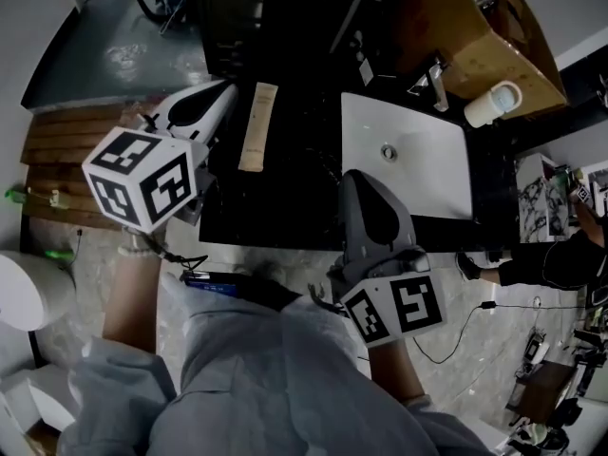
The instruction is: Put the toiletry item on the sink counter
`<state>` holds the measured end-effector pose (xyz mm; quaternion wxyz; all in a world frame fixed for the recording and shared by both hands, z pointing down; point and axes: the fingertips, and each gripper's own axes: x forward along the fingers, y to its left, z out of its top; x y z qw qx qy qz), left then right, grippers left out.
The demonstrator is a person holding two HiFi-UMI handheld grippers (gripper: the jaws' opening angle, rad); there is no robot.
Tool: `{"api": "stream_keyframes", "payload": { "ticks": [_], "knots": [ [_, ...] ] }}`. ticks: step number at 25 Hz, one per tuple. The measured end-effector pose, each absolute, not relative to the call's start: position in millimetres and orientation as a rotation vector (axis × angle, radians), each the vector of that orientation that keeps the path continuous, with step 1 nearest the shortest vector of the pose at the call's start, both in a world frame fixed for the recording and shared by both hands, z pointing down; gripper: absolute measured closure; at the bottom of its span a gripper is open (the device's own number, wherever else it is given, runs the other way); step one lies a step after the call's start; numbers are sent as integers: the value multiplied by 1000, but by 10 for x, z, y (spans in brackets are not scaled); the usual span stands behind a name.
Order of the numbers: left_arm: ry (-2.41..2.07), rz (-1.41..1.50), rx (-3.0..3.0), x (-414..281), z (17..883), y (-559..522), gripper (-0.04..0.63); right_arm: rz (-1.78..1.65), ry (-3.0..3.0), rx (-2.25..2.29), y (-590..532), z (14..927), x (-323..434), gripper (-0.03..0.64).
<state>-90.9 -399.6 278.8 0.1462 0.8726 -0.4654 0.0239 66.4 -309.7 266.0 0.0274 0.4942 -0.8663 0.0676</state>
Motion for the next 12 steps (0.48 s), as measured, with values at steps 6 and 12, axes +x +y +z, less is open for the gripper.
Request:
{"api": "stream_keyframes", "payload": {
  "ticks": [6,12],
  "knots": [
    [-1408,64,2571,-942,2570,-3761,591,190,-2703,1498,-3160,2620,568,620],
    [-1433,46,2611,-883,2440,-3507,591,161,-2737,1480,-3208,2498,485,620]
  ]
}}
